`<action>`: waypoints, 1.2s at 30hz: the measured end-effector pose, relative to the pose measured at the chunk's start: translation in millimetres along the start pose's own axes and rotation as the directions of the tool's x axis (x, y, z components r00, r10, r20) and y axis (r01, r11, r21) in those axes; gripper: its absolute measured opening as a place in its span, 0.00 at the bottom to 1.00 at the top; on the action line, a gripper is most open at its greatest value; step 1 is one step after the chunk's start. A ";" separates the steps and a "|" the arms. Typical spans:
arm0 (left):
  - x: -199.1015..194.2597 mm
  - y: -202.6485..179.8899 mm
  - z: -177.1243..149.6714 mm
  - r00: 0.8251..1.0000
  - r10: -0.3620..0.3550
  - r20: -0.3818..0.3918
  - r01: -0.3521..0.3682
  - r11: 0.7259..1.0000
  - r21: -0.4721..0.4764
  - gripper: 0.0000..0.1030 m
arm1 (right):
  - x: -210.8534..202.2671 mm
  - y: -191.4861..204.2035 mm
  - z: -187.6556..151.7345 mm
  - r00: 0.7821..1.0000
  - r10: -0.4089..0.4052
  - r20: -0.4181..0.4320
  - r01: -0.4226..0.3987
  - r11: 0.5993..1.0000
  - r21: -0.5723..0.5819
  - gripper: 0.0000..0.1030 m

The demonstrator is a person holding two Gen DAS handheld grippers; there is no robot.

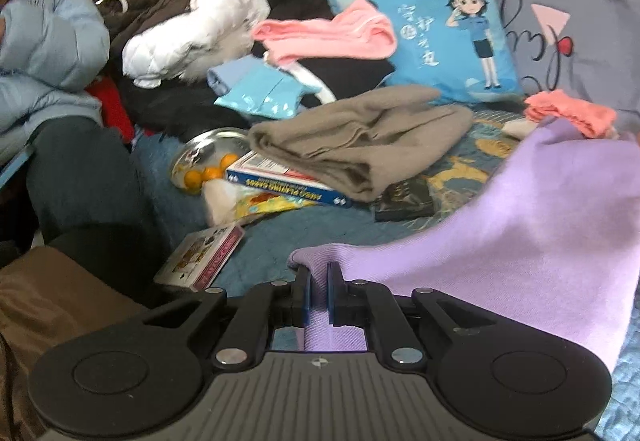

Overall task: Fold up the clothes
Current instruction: 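Lift the sweatshirt with the right gripper and fold it lengthwise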

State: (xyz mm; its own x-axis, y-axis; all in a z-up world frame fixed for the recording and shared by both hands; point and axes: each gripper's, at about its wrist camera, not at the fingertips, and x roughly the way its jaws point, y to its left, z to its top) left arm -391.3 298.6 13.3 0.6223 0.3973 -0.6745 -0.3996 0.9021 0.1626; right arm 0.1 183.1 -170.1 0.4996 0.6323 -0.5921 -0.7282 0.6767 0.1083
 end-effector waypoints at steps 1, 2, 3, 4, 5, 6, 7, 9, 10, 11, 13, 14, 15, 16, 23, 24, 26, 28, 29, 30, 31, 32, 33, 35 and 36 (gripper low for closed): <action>-5.2 0.8 6.0 0.999 -0.030 0.040 0.031 0.999 -0.018 1.00 | 2.6 1.8 -0.3 1.000 0.005 -0.008 -0.005 1.000 -0.003 0.08; -7.5 -0.5 11.9 0.996 -0.058 0.069 0.059 0.998 -0.023 1.00 | 5.8 3.7 -1.5 1.000 0.007 -0.022 -0.007 1.000 -0.008 0.08; -9.1 -4.2 18.5 0.991 -0.089 0.102 0.092 0.996 -0.018 1.00 | 9.2 5.6 -2.9 0.999 0.006 -0.037 -0.007 1.000 -0.015 0.08; -9.0 -10.1 25.6 0.984 -0.121 0.131 0.123 0.992 -0.004 1.00 | 12.7 7.5 -4.4 0.999 0.006 -0.052 -0.007 1.000 -0.021 0.08; -8.6 -16.3 32.8 0.975 -0.153 0.159 0.153 0.988 0.010 1.00 | 17.2 9.2 -5.7 0.997 -0.002 -0.073 0.000 1.000 -0.030 0.08; -4.9 -24.3 41.4 0.966 -0.186 0.181 0.185 0.982 0.026 1.00 | 21.0 10.2 -7.1 0.996 -0.010 -0.088 0.007 0.999 -0.036 0.08; -1.1 -32.3 49.9 0.955 -0.219 0.201 0.215 0.976 0.042 1.00 | 24.7 11.1 -8.7 0.995 -0.018 -0.102 0.014 0.999 -0.044 0.08; 8.0 -48.7 64.6 0.933 -0.276 0.229 0.269 0.961 0.065 1.00 | 32.0 12.2 -11.0 0.989 -0.029 -0.143 0.021 0.998 -0.058 0.09; 14.0 -57.6 72.1 0.922 -0.304 0.238 0.295 0.953 0.073 1.00 | 34.8 12.3 -11.5 0.986 -0.032 -0.161 0.022 0.998 -0.063 0.12; 19.9 -66.5 79.5 0.911 -0.331 0.247 0.320 0.944 0.082 1.00 | 35.0 12.7 -11.3 0.985 -0.029 -0.169 0.019 0.998 -0.065 0.13; 30.4 -84.8 93.0 0.886 -0.381 0.263 0.367 0.925 0.102 1.00 | 21.8 13.6 -8.7 0.987 0.018 -0.162 -0.028 0.998 -0.064 0.17; 36.0 -95.9 97.6 0.879 -0.397 0.264 0.382 0.918 0.111 1.00 | 14.2 14.0 -7.3 0.987 0.045 -0.157 -0.055 0.996 -0.063 0.16; 42.4 -105.2 104.8 0.872 -0.413 0.263 0.395 0.911 0.121 1.00 | 1.5 12.7 -5.9 0.987 0.072 -0.142 -0.080 0.995 -0.055 0.14; 51.0 -113.9 112.4 0.868 -0.421 0.262 0.402 0.907 0.128 1.00 | -16.5 8.5 -5.9 0.990 0.086 -0.115 -0.091 0.995 -0.037 0.12; 124.4 -176.3 149.7 0.820 -0.540 0.191 0.521 0.842 0.140 1.00 | -112.2 -68.2 -52.9 0.990 -0.111 -0.088 0.122 0.982 0.141 0.16; 140.7 -188.5 153.0 0.814 -0.554 0.175 0.540 0.833 0.124 1.00 | -120.0 -78.9 -63.8 0.987 -0.129 -0.100 0.146 0.973 0.180 0.18; 170.0 -207.2 154.7 0.805 -0.575 0.146 0.570 0.818 0.077 1.00 | -132.3 -97.4 -85.1 0.981 -0.146 -0.125 0.175 0.948 0.267 0.18; 199.3 -225.9 156.4 0.794 -0.596 0.119 0.597 0.802 0.030 1.00 | -138.2 -108.7 -102.7 0.986 -0.114 -0.118 0.150 0.919 0.364 0.23; 213.6 -235.2 156.9 0.788 -0.606 0.106 0.609 0.793 0.007 1.00 | -139.5 -112.2 -110.7 0.990 -0.086 -0.107 0.123 0.902 0.413 0.27; 224.1 -244.9 154.0 0.782 -0.616 0.096 0.620 0.785 -0.012 1.00 | -139.1 -114.5 -116.5 0.994 -0.062 -0.087 0.095 0.884 0.458 0.34; 231.5 -253.2 152.2 0.777 -0.623 0.090 0.627 0.779 -0.020 1.00 | -138.2 -116.6 -121.5 0.997 -0.043 -0.062 0.069 0.862 0.502 0.40; 237.4 -259.2 148.3 0.772 -0.630 0.084 0.634 0.773 -0.026 1.00 | -136.1 -119.7 -125.8 0.999 -0.031 -0.043 0.049 0.840 0.541 0.44; 242.0 -264.8 144.9 0.763 -0.641 0.078 0.645 0.764 -0.026 1.00 | -133.3 -123.1 -129.8 0.999 -0.022 -0.025 0.032 0.815 0.578 0.48; 246.3 -272.7 136.8 0.751 -0.656 0.073 0.659 0.752 -0.019 1.00 | -122.5 -130.0 -134.4 1.000 -0.009 -0.013 0.015 0.761 0.649 0.50; 248.3 -274.6 134.2 0.746 -0.662 0.074 0.664 0.747 -0.012 1.00 | -116.6 -133.2 -136.2 1.000 0.001 -0.012 0.008 0.733 0.680 0.50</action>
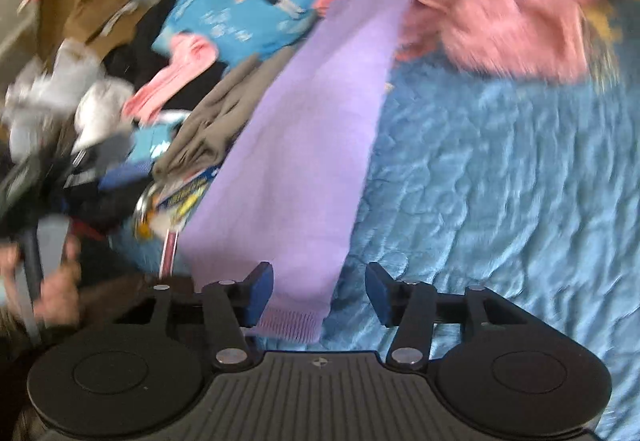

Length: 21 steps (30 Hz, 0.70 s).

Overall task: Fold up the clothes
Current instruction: 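Lift the sweatshirt with the right gripper and fold it lengthwise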

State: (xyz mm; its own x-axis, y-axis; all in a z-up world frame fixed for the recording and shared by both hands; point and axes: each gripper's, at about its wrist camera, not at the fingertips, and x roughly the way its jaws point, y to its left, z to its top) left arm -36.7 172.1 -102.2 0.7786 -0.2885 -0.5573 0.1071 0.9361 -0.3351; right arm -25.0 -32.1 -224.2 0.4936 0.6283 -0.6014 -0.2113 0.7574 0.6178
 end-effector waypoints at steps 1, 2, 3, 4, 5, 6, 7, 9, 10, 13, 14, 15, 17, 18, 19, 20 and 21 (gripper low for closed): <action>-1.6 1.0 -2.7 1.000 -0.006 0.003 0.006 1.000 -0.007 1.00 | 5.6 -4.5 1.4 1.000 0.014 -0.007 -0.014 0.999 0.044 0.48; -3.0 2.5 -5.2 1.000 -0.012 0.005 0.013 1.000 -0.016 1.00 | 11.0 -9.4 2.9 0.999 0.030 -0.013 -0.029 0.996 0.090 0.45; -3.4 7.6 -6.8 1.000 -0.021 0.007 0.022 0.999 -0.042 1.00 | 14.7 -13.7 4.0 0.998 0.052 -0.025 -0.048 0.988 0.147 0.24; -3.6 12.7 -8.3 1.000 -0.029 0.009 0.030 0.997 -0.069 1.00 | 16.4 -16.9 5.1 0.997 0.071 -0.041 -0.062 0.977 0.203 0.11; -3.5 18.4 -9.1 0.999 -0.033 0.011 0.033 0.995 -0.098 1.00 | 17.6 -19.8 6.3 0.994 0.090 -0.058 -0.072 0.964 0.258 0.10; -5.1 23.0 -9.8 0.999 -0.034 0.013 0.035 0.992 -0.121 1.00 | 15.0 -18.6 7.3 0.993 0.104 -0.060 -0.084 0.959 0.271 0.08; -7.7 26.2 -9.9 0.999 -0.034 0.016 0.036 0.990 -0.136 1.00 | 8.7 -13.6 8.6 0.991 0.122 -0.056 -0.104 0.962 0.254 0.07; -11.1 29.3 -10.3 0.999 -0.032 0.023 0.035 0.989 -0.146 1.00 | -7.9 -2.1 11.3 0.988 0.142 -0.057 -0.128 0.970 0.206 0.07; -11.6 28.6 -10.4 0.999 -0.031 0.023 0.034 0.989 -0.141 1.00 | -15.7 3.3 12.2 0.989 0.135 -0.064 -0.122 0.976 0.179 0.07; -11.9 25.8 -10.7 0.999 -0.030 0.018 0.032 0.992 -0.120 1.00 | -20.1 2.1 3.2 0.991 0.063 -0.115 -0.045 0.987 0.154 0.07; -11.3 24.4 -10.8 0.999 -0.029 0.014 0.031 0.993 -0.111 1.00 | -17.1 -2.8 -2.1 0.991 0.040 -0.131 -0.018 0.986 0.164 0.07; -10.6 23.0 -10.9 1.000 -0.029 0.010 0.030 0.994 -0.102 1.00 | -14.6 -5.8 -5.4 0.991 0.031 -0.134 -0.006 0.984 0.179 0.07; -9.4 19.7 -11.8 1.000 -0.025 0.001 0.025 0.996 -0.086 1.00 | -10.2 -10.2 -10.4 0.991 0.024 -0.131 0.004 0.977 0.212 0.08; -9.3 18.2 -12.3 1.000 -0.022 -0.003 0.022 0.997 -0.079 1.00 | -10.2 -8.1 -9.6 0.991 0.012 -0.136 0.015 0.980 0.199 0.12; -8.9 17.3 -12.9 1.000 -0.018 -0.006 0.018 0.997 -0.074 1.00 | -11.1 -4.2 -7.5 0.990 -0.003 -0.144 0.028 0.985 0.172 0.18; -8.2 16.7 -13.4 1.000 -0.015 -0.010 0.014 0.998 -0.069 1.00 | -12.1 -0.3 -5.4 0.988 -0.019 -0.151 0.041 0.989 0.144 0.20; -7.6 16.1 -13.9 1.000 -0.011 -0.014 0.010 0.998 -0.064 1.00 | -17.0 2.8 -1.9 0.987 -0.048 -0.151 0.064 0.993 0.101 0.24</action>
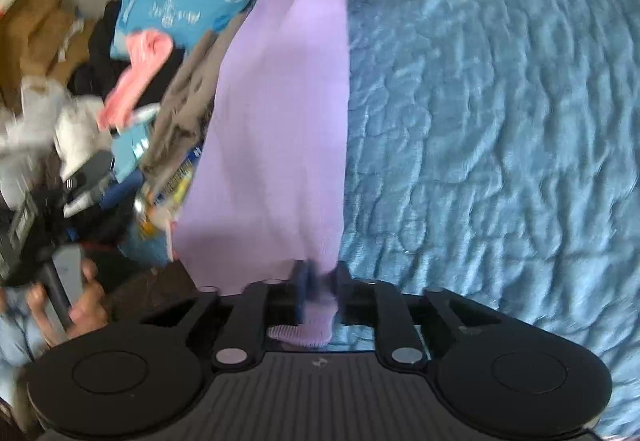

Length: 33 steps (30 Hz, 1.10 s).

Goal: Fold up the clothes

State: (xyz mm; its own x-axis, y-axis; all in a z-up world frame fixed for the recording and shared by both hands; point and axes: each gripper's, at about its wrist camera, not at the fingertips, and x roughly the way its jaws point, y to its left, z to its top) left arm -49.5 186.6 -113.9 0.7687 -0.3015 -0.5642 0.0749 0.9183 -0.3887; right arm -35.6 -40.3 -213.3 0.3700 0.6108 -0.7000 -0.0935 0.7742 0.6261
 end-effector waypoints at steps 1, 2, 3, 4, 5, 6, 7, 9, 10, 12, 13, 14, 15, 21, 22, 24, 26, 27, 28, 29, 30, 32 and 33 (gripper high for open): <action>0.3 -0.5 0.0 1.000 0.005 -0.001 -0.005 1.000 0.004 1.00 | -8.6 4.1 4.4 0.999 -0.031 0.024 0.033 0.998 -0.051 0.26; 1.1 -0.9 -0.2 1.000 0.013 -0.002 -0.013 1.000 0.008 1.00 | -17.7 8.7 9.4 0.997 -0.061 0.056 0.066 0.992 -0.103 0.27; 2.8 -1.4 -0.1 1.000 0.020 -0.004 -0.020 1.000 0.014 1.00 | -25.9 12.3 17.1 0.992 -0.086 0.094 0.099 0.985 -0.145 0.32; 5.4 -2.4 0.0 1.000 0.027 -0.011 -0.027 0.999 0.021 1.00 | -33.6 15.4 25.9 0.985 -0.109 0.134 0.132 0.975 -0.181 0.38; 8.1 -3.5 0.1 0.999 0.035 -0.017 -0.035 0.999 0.028 1.00 | -37.9 16.5 37.2 0.978 -0.124 0.165 0.158 0.965 -0.208 0.39; 11.9 -5.8 -0.3 0.999 0.046 -0.027 -0.044 0.998 0.044 1.00 | -40.7 16.8 49.6 0.972 -0.137 0.192 0.181 0.956 -0.232 0.40; 15.6 -8.1 -0.6 0.998 0.056 -0.036 -0.054 0.997 0.060 1.00 | -40.6 16.9 65.6 0.965 -0.149 0.217 0.203 0.946 -0.251 0.40; 21.6 -12.7 -1.0 0.996 0.068 -0.050 -0.064 0.994 0.087 1.00 | -33.1 22.9 94.3 0.953 -0.157 0.261 0.233 0.928 -0.292 0.40; 23.1 -15.3 -1.6 0.996 0.064 -0.055 -0.058 0.993 0.100 1.00 | -26.0 28.2 111.0 0.944 -0.159 0.288 0.253 0.912 -0.324 0.41; 23.9 -20.7 -3.3 0.997 0.048 -0.057 -0.041 0.992 0.118 1.00 | -10.2 38.8 146.3 0.923 -0.164 0.348 0.304 0.866 -0.397 0.41; 24.0 -23.7 -4.2 0.997 0.042 -0.059 -0.034 0.991 0.132 1.00 | -2.0 44.3 164.3 0.910 -0.166 0.380 0.335 0.835 -0.437 0.41; 24.2 -25.5 -4.8 0.997 0.041 -0.059 -0.033 0.989 0.142 1.00 | 6.3 49.9 182.9 0.896 -0.163 0.413 0.364 0.803 -0.473 0.41; 24.5 -27.2 -5.2 0.997 0.040 -0.060 -0.031 0.988 0.151 1.00 | 16.0 54.8 203.3 0.886 -0.160 0.435 0.385 0.775 -0.501 0.42; 28.8 -25.0 -1.1 0.998 0.027 -0.062 -0.019 0.993 0.120 1.00 | 67.9 61.6 320.0 0.888 -0.183 0.421 0.409 0.733 -0.543 0.43; 29.5 -23.3 0.4 0.998 0.024 -0.060 -0.017 0.994 0.108 1.00 | 74.8 60.6 332.3 0.892 -0.186 0.411 0.402 0.742 -0.536 0.43; 30.9 -18.5 3.7 0.998 0.029 -0.055 -0.025 0.996 0.083 1.00 | 88.0 57.8 354.1 0.903 -0.189 0.386 0.383 0.761 -0.523 0.43; 33.3 -12.7 6.6 0.998 0.037 -0.057 -0.034 0.998 0.055 1.00 | 101.6 51.6 370.0 0.903 -0.223 0.368 0.397 0.763 -0.510 0.44; 34.9 -9.4 7.9 0.997 0.038 -0.061 -0.035 0.999 0.039 1.00 | 108.1 48.3 374.8 0.900 -0.244 0.360 0.408 0.760 -0.506 0.44; 36.4 -6.2 9.1 0.997 0.038 -0.065 -0.037 0.999 0.023 1.00 | 114.5 45.0 379.6 0.898 -0.265 0.352 0.420 0.757 -0.501 0.44; 37.2 -3.6 10.0 0.997 0.033 -0.067 -0.033 0.999 0.009 1.00 | 120.8 42.0 382.4 0.898 -0.280 0.340 0.425 0.754 -0.500 0.44; 38.1 -1.1 10.9 0.997 0.029 -0.069 -0.029 1.000 -0.004 1.00 | 126.8 40.1 384.2 0.899 -0.289 0.329 0.425 0.754 -0.500 0.43; 38.9 1.1 12.5 0.997 0.021 -0.071 -0.022 1.000 -0.014 1.00 | 138.6 37.2 387.4 0.901 -0.305 0.307 0.425 0.756 -0.497 0.33; 39.6 2.0 12.7 0.997 0.021 -0.073 -0.023 1.000 -0.018 1.00 | 142.2 36.2 388.4 0.902 -0.309 0.301 0.424 0.763 -0.487 0.10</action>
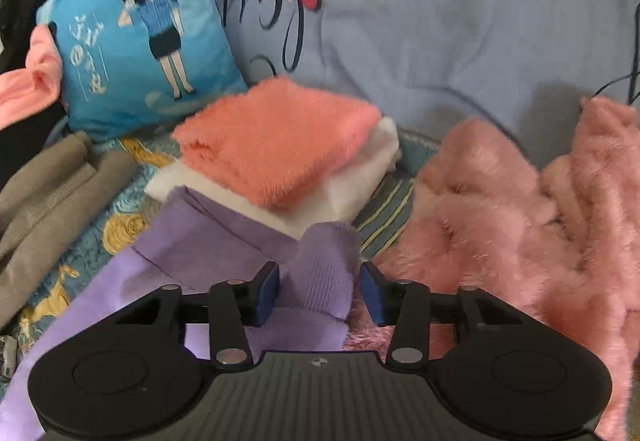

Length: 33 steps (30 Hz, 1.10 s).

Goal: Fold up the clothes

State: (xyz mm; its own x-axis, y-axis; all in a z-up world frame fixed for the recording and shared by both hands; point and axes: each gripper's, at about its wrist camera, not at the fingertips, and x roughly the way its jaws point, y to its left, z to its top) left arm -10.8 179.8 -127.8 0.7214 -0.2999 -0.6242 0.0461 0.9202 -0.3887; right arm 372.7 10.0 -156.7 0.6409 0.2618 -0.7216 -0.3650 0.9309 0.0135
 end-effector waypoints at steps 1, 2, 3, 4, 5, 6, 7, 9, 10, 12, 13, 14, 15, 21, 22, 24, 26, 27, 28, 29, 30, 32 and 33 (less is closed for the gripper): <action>0.6 0.7 0.2 1.000 0.000 -0.002 0.000 1.000 -0.003 1.00 | 0.4 0.7 0.5 1.000 0.000 0.011 0.000 1.000 0.023 0.10; 0.7 0.4 -0.1 1.000 0.004 -0.003 -0.004 1.000 -0.003 1.00 | -3.9 2.5 1.2 0.999 0.005 0.051 -0.007 0.999 0.039 0.10; 1.0 0.3 0.0 1.000 0.008 -0.002 -0.008 1.000 -0.002 1.00 | -10.8 4.5 2.1 0.995 0.010 0.103 -0.015 0.999 0.044 0.09; 1.3 0.1 0.1 1.000 0.012 -0.001 -0.012 1.000 -0.002 1.00 | -22.0 5.5 2.6 0.984 0.015 0.178 -0.026 0.998 0.061 0.09; 1.3 -0.4 0.1 1.000 0.014 0.000 -0.014 1.000 -0.002 1.00 | -31.0 4.6 2.6 0.971 0.012 0.241 -0.035 0.995 0.092 0.09; 2.3 -0.6 0.2 1.000 0.016 -0.001 -0.016 1.000 -0.003 1.00 | -36.0 2.3 2.6 0.961 -0.012 0.275 -0.024 0.992 0.128 0.09; 2.8 -0.7 0.3 1.000 0.017 0.000 -0.017 1.000 -0.003 1.00 | -35.4 -1.0 3.5 0.961 -0.054 0.270 0.010 0.987 0.162 0.09; 4.0 -1.4 0.2 1.000 0.016 -0.003 -0.016 1.000 -0.002 1.00 | -24.0 -6.5 5.7 0.975 -0.116 0.191 0.077 0.977 0.200 0.09; 4.6 -1.7 0.1 1.000 0.016 -0.004 -0.016 1.000 -0.001 1.00 | -18.7 -6.2 5.7 0.979 -0.124 0.162 0.091 0.976 0.198 0.09; 4.7 -3.2 -0.7 1.000 0.024 -0.006 -0.024 1.000 0.010 1.00 | -16.0 -6.1 5.3 0.985 -0.102 0.142 0.071 0.975 0.211 0.09; 4.8 -4.1 -1.0 1.000 0.029 -0.005 -0.028 0.999 0.016 1.00 | -15.3 -6.2 5.0 0.987 -0.088 0.134 0.057 0.974 0.219 0.11; 4.8 -5.0 -1.4 0.999 0.033 -0.006 -0.033 0.999 0.022 1.00 | -14.6 -6.3 4.8 0.989 -0.075 0.127 0.044 0.973 0.227 0.12; 5.2 -5.5 -1.4 0.999 0.034 -0.007 -0.033 0.999 0.023 1.00 | -15.3 -6.4 5.2 0.989 -0.087 0.119 0.058 0.971 0.231 0.14; 5.6 -6.9 -1.3 0.999 0.035 -0.006 -0.035 0.999 0.032 1.00 | -45.9 40.1 8.4 0.946 -0.227 0.231 0.220 0.974 0.058 0.43; 5.9 -7.2 -1.2 0.999 0.035 -0.007 -0.035 0.999 0.035 1.00 | -48.2 52.8 8.8 0.954 -0.188 0.233 0.192 0.981 0.008 0.46; 5.7 -8.7 -1.0 0.999 0.033 -0.008 -0.033 0.999 0.042 1.00 | -41.7 79.6 10.9 0.979 -0.114 0.169 0.129 0.988 -0.080 0.46; 5.2 -10.6 -1.1 0.999 0.032 -0.006 -0.032 0.998 0.052 1.00 | -28.7 106.1 9.7 0.991 -0.071 0.109 0.086 0.987 -0.136 0.45; 4.8 -11.4 -1.3 0.999 0.034 -0.004 -0.034 0.998 0.059 1.00 | -21.7 115.1 8.1 0.994 -0.055 0.091 0.068 0.988 -0.136 0.45; 4.4 -12.2 -1.6 0.999 0.036 -0.002 -0.035 0.997 0.064 1.00 | -14.5 123.0 6.3 0.996 -0.041 0.073 0.050 0.991 -0.128 0.45; 3.8 -12.3 -1.6 0.999 0.036 0.000 -0.036 0.997 0.064 1.00 | -7.2 130.9 4.5 0.998 -0.027 0.055 0.033 0.992 -0.119 0.45; 3.2 -12.3 -1.6 0.999 0.036 0.002 -0.036 0.997 0.065 1.00 | -1.0 136.1 3.6 0.999 -0.027 0.040 0.031 0.995 -0.100 0.44; 2.2 -11.9 -1.5 0.999 0.033 0.005 -0.033 0.998 0.062 1.00 | 11.6 143.3 3.6 0.999 -0.044 0.011 0.045 0.998 -0.053 0.44; 1.8 -11.5 -1.4 1.000 0.030 0.006 -0.030 0.998 0.059 1.00 | 16.9 144.1 4.2 0.998 -0.062 -0.003 0.062 0.998 -0.031 0.43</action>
State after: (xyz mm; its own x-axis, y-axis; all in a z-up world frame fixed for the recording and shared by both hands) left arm -11.0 168.3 -125.4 0.7269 -0.2705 -0.6313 0.0647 0.9421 -0.3292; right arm 333.8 149.6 -164.0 0.6599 0.2028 -0.7235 -0.3457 0.9369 -0.0527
